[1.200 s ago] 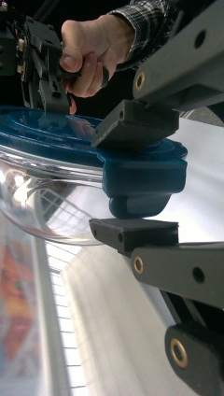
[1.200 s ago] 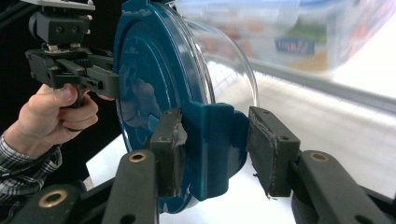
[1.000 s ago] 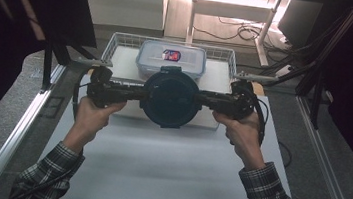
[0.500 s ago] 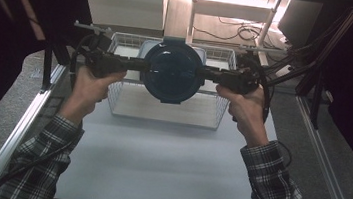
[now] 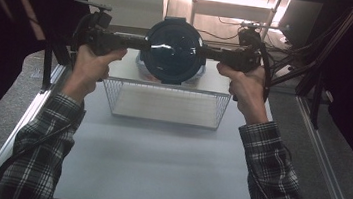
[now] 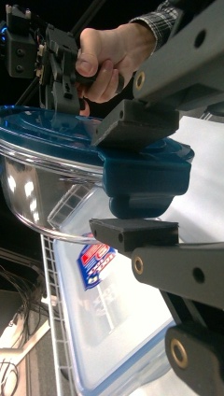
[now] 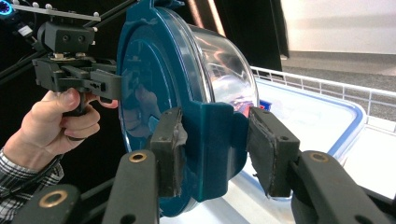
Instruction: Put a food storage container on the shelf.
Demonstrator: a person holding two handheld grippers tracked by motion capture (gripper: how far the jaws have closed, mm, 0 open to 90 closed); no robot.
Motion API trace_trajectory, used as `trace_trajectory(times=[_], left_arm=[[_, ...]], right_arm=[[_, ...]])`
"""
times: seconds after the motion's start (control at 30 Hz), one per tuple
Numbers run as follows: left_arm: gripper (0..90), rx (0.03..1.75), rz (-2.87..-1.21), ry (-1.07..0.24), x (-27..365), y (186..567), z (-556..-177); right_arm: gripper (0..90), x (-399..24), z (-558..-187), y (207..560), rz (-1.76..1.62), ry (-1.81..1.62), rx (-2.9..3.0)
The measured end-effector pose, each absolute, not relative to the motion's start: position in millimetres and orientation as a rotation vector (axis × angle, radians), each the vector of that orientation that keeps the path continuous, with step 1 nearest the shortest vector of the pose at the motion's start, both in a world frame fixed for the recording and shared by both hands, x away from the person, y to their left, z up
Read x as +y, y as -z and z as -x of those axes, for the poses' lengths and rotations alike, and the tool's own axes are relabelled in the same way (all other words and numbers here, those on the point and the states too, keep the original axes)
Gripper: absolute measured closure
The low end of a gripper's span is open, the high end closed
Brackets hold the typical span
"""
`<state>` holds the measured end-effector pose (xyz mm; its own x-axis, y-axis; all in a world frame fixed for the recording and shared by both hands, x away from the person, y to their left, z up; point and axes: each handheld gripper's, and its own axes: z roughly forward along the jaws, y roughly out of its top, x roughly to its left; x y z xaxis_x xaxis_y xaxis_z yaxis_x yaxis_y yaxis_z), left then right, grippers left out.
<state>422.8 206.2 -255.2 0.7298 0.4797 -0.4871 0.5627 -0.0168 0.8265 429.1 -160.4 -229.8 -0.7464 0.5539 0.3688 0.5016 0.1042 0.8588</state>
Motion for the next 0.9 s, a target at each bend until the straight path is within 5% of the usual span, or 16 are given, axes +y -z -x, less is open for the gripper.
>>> trace_trajectory(times=[0.9], left_arm=[[54.5,0.924,-1.568,0.071,215,264,-456]], right_arm=[[53.7,-147,-469,231,-1.172,-1.733,2.308]])
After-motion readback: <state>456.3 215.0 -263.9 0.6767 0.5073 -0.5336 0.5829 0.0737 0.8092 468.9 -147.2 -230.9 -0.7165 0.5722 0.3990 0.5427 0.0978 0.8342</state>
